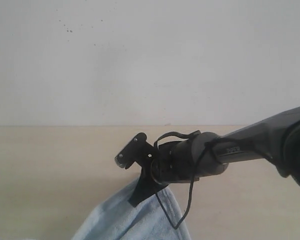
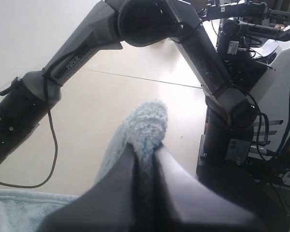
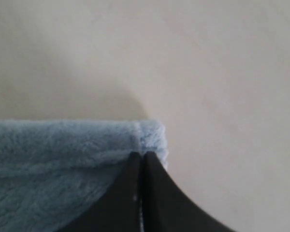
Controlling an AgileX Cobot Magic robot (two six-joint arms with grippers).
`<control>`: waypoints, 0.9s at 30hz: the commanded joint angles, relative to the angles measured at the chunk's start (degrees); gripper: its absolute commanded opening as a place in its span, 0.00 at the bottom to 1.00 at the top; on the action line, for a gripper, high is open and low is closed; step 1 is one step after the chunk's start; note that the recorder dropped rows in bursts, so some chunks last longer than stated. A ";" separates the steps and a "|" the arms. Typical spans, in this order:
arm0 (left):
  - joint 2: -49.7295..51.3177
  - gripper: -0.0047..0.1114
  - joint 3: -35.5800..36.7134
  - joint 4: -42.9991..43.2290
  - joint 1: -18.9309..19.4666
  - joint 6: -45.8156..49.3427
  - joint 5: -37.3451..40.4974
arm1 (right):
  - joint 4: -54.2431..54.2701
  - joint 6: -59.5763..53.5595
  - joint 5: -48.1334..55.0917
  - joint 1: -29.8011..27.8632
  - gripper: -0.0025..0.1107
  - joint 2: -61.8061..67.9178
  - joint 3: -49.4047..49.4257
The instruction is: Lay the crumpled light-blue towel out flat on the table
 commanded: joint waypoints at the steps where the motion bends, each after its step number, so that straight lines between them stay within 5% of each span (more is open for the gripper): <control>1: -0.34 0.08 0.07 -0.13 -0.28 0.02 -1.15 | 2.42 -1.52 1.36 -0.36 0.02 2.19 -0.34; 8: -0.34 0.08 0.07 0.06 -0.28 0.02 0.47 | 3.06 -6.72 14.72 -2.31 0.02 5.19 -0.34; 21: -0.34 0.08 0.20 3.06 -0.28 0.02 2.05 | 25.69 -20.37 28.79 -21.90 0.02 1.15 0.01; 27: -0.34 0.08 0.42 8.12 -0.28 -0.17 1.77 | 29.63 -25.02 26.53 -20.93 0.02 -4.65 0.01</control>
